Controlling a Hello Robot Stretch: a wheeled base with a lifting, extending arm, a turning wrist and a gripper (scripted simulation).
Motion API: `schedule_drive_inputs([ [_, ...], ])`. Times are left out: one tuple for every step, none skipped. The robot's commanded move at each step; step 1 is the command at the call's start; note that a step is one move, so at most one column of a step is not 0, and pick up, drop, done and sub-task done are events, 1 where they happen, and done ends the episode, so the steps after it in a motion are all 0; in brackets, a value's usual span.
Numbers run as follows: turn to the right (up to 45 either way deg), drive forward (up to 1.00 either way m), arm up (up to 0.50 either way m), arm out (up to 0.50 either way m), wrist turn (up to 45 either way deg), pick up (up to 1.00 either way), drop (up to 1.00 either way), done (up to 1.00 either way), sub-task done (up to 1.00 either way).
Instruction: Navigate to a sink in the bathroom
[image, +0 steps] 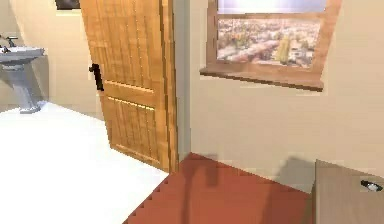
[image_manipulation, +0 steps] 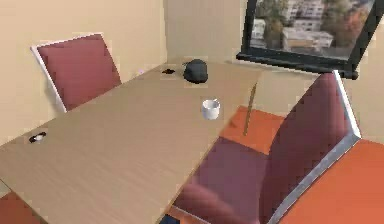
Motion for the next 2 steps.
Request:
schedule_drive_inputs([
  [-45.0, 0.00, 0.00, 0.00, 0.0, 0.00, 0.00, 0.00, 0.00],
  [-45.0, 0.00, 0.00, 0.00, 0.0, 0.00, 0.00, 0.00, 0.00],
])
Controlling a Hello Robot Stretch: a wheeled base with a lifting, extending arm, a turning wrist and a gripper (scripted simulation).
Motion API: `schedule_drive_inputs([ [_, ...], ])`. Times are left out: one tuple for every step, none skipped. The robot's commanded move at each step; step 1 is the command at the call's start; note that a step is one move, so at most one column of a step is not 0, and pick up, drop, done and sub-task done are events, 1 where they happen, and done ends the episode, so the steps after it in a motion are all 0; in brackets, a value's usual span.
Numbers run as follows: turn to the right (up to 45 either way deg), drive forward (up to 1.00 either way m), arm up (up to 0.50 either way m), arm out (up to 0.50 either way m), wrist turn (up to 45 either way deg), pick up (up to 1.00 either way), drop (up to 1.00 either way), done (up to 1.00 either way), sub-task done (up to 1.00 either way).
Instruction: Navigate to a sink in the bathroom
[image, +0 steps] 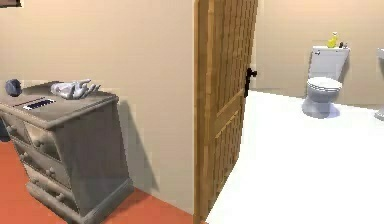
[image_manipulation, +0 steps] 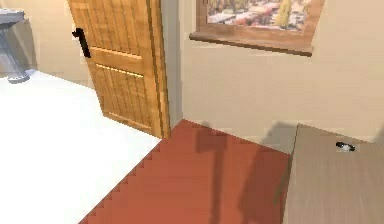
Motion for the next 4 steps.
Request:
schedule_drive_inputs([
  [-9.0, 0.00, 0.00, 0.00, 0.0, 0.00, 0.00, 0.00, 0.00],
  [0.0, 0.15, 0.00, 0.00, 0.0, 0.00, 0.00, 0.00, 0.00],
  [45.0, 0.00, 0.00, 0.00, 0.0, 0.00, 0.00, 0.00, 0.00],
  [6.0, 0.00, 0.00, 0.00, 0.0, 0.00, 0.00, 0.00, 0.00],
])
